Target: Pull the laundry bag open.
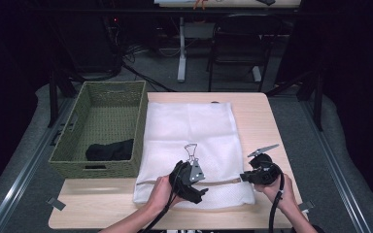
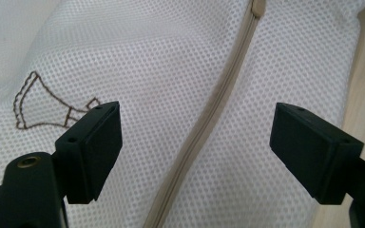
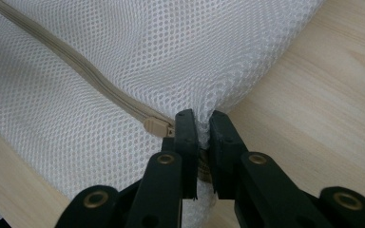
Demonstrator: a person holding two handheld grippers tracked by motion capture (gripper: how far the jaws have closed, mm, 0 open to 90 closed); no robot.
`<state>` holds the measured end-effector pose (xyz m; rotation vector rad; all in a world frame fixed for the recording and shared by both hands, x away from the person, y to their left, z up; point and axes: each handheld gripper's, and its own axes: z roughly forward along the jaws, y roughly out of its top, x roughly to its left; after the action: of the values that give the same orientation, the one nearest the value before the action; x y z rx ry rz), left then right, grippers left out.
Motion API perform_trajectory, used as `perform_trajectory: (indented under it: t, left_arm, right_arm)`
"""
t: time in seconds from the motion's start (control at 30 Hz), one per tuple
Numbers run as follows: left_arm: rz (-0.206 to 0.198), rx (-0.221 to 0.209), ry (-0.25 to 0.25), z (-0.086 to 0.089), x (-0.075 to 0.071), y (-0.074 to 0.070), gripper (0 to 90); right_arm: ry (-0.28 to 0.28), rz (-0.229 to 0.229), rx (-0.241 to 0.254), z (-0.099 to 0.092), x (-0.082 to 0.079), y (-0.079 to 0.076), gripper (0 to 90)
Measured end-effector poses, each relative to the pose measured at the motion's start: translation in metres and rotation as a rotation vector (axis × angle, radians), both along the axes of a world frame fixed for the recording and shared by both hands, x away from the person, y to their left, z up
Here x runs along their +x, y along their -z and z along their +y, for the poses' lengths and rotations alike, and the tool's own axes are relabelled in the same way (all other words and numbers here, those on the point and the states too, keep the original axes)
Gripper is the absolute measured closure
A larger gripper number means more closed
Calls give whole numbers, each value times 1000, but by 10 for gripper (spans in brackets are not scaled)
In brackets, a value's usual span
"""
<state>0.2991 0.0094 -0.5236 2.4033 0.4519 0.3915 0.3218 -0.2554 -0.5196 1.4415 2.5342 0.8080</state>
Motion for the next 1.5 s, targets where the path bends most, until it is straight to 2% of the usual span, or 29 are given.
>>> perform_trajectory:
  t: [0.33,0.53,0.67,0.73,0.9,1.07,1.13,1.33,1.5]
  left_arm:
    - [-12,-24,61,-32,-2,4,263]
    - [-21,-35,102,-47,-4,7,381]
    - [-13,-65,142,-55,-5,10,463]
    - [-30,-60,151,-59,-6,11,500]
    - [-26,-86,155,-69,-4,15,598]
    - [-11,-85,153,-73,-1,21,687]
    - [0,-88,154,-73,1,23,700]
    - [-16,-105,140,-75,3,27,709]
    - [-27,-93,138,-77,3,30,741]
  right_arm:
    - [10,-1,13,-1,-1,-1,836]
    - [-8,-19,35,-3,-1,-2,836]
    - [-7,-20,54,-3,-2,-2,837]
    - [-1,-19,56,-3,-2,-2,837]
    - [1,-14,70,-3,-2,-3,836]
    - [-2,-17,88,-3,-3,-4,837]
    - [-6,-19,96,-3,-3,-5,838]
    - [-12,-25,102,-1,-4,-7,840]
    - [-18,-30,106,0,-5,-8,840]
